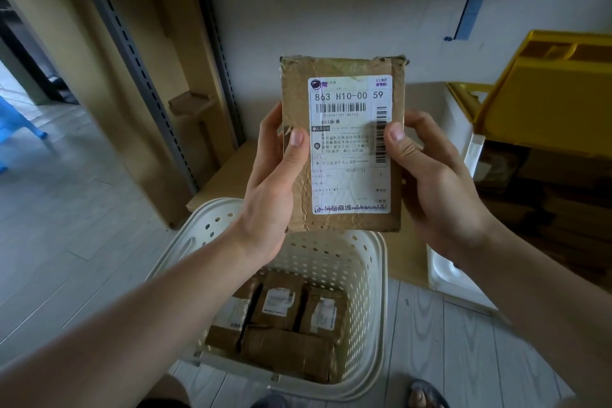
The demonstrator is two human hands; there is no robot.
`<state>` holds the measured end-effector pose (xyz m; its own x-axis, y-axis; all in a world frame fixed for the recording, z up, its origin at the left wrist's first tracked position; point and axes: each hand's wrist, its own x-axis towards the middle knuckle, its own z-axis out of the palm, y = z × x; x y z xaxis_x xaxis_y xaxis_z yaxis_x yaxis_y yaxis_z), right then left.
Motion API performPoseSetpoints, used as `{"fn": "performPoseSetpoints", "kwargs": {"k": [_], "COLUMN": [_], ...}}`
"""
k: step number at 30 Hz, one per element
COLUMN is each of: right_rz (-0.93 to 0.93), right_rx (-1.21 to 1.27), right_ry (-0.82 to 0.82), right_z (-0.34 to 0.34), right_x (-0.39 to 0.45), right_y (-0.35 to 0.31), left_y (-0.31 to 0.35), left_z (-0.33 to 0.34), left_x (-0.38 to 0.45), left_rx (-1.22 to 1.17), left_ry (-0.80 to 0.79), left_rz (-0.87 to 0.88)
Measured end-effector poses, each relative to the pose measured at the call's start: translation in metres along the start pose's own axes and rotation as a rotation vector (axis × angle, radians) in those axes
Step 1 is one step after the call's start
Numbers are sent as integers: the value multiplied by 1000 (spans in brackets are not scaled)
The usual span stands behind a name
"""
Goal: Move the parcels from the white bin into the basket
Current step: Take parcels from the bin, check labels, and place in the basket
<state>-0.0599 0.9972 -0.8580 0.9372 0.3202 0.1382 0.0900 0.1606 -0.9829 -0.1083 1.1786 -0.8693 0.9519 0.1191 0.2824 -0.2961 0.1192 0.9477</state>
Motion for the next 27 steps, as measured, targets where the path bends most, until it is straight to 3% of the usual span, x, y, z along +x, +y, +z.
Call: {"fn": "performPoseSetpoints", "kwargs": {"k": [14, 27], "right_rz": [24, 123], "right_rx": [-3, -40], "right_ry": [-37, -90], "right_z": [-1, 20], "right_x": [0, 15], "right_y": [8, 32], "left_y": [-5, -16], "left_z": [-14, -48], "left_x": [-3, -11], "left_rx": [16, 55], "left_ry": [27, 69], "left_rz": [-40, -189]}}
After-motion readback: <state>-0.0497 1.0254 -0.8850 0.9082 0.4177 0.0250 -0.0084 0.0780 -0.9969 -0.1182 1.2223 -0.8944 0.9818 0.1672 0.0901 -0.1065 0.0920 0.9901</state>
